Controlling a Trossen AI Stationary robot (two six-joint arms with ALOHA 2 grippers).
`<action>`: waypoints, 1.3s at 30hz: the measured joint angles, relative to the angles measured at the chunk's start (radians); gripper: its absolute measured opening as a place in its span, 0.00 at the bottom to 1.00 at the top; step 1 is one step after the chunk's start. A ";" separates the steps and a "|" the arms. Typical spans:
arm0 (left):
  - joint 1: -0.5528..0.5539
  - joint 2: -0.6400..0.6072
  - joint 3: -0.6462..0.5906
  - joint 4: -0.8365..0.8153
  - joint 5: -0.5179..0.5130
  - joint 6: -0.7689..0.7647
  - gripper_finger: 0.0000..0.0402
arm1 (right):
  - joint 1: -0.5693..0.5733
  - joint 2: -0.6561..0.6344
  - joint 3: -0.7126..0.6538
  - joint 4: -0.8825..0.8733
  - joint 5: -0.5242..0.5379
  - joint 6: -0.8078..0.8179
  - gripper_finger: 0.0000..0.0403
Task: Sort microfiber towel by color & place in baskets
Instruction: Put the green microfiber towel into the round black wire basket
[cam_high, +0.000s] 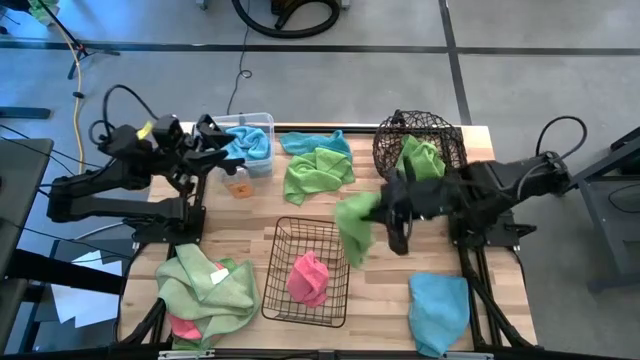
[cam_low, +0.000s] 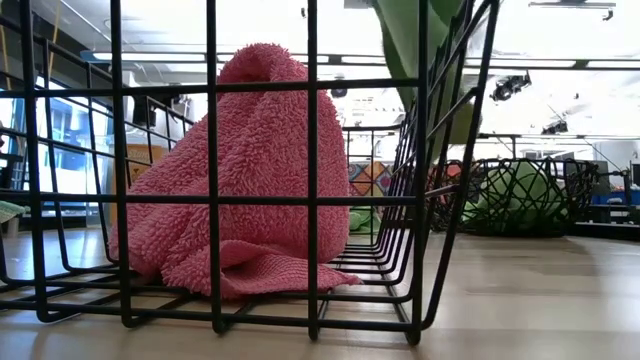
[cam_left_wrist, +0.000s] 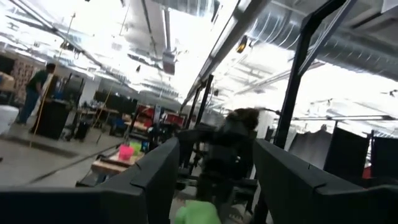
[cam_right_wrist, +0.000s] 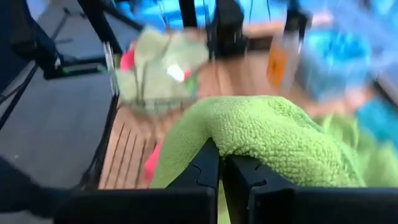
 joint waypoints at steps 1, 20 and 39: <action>0.000 -0.006 0.003 0.000 0.000 0.000 0.49 | -0.026 0.000 0.000 0.034 -0.014 -0.047 0.00; 0.000 -0.002 0.004 -0.005 0.000 0.012 0.49 | -0.273 0.000 0.000 0.262 -0.249 -0.274 0.00; 0.000 0.023 0.003 -0.097 0.000 0.045 0.49 | -0.360 -0.213 0.000 -0.081 -0.064 -0.243 0.00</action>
